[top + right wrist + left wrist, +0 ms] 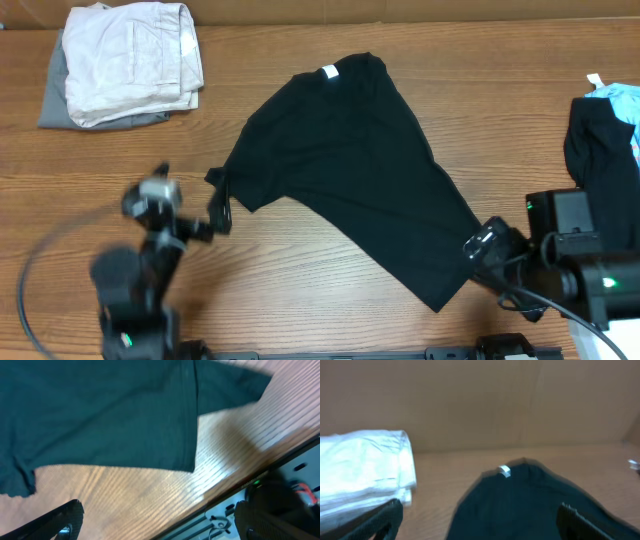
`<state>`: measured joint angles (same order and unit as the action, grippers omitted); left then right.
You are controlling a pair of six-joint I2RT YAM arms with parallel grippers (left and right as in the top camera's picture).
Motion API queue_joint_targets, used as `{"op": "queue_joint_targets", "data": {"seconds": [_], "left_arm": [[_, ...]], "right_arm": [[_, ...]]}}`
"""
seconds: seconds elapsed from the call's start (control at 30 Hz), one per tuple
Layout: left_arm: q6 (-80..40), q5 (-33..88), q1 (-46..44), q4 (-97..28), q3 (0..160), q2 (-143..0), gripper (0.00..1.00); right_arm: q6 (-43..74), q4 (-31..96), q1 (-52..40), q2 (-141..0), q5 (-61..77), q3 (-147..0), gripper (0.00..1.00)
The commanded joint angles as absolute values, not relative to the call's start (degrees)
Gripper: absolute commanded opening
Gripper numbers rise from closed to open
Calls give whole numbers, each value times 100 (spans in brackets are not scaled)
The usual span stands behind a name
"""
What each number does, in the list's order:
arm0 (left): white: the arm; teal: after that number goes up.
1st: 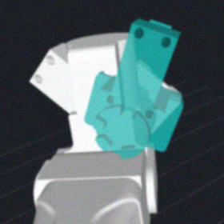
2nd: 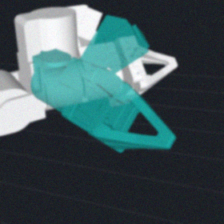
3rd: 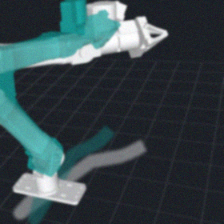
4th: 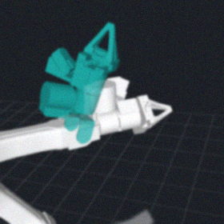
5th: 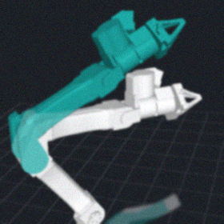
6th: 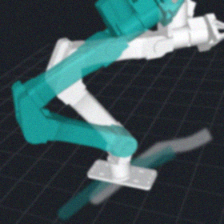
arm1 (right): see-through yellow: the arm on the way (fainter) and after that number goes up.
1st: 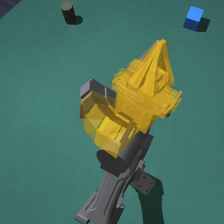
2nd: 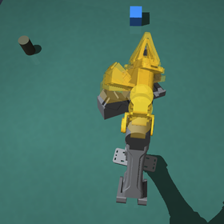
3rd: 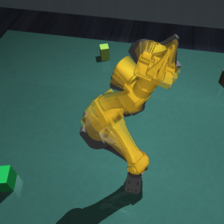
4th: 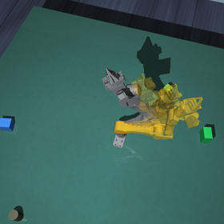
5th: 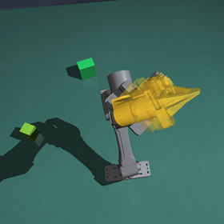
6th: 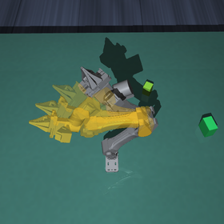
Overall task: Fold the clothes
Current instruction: 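Grasp the shirt's left sleeve with left gripper, bottom corner with right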
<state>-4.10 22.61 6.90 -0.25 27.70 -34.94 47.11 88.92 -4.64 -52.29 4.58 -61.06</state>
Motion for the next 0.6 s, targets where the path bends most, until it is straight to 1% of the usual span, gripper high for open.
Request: {"op": "queue_joint_targets", "data": {"seconds": [0.0, 0.13, 0.2, 0.3, 0.4, 0.47, 0.57], "left_arm": [[408, 2779, 716, -1295, 4556, -5306, 100], [733, 2790, 714, -3350, 6606, -7264, 100], [716, 2818, 714, -3916, 7332, -7970, 100], [279, 2816, 714, -4418, 8025, -8807, 100], [73, 2799, 714, -4366, 8156, -9476, 100], [60, 2412, 681, -4416, 8156, -9751, 100], [-45, 1319, 613, -4637, 8154, -10141, 100]], "right_arm": [[4781, 8720, -523, -5240, 930, -5673, 100], [4783, 8547, -637, -5240, 1061, -5301, 100], [4786, 8527, -676, -5240, 1063, -5172, 100], [4783, 8532, -681, -5240, 1066, -4984, 100], [4783, 8394, -681, -5240, 1258, -4689, 100], [4783, 8200, -681, -5240, 1481, -4499, 100], [4807, 7808, -681, -5240, 1820, -4099, 100]]}}
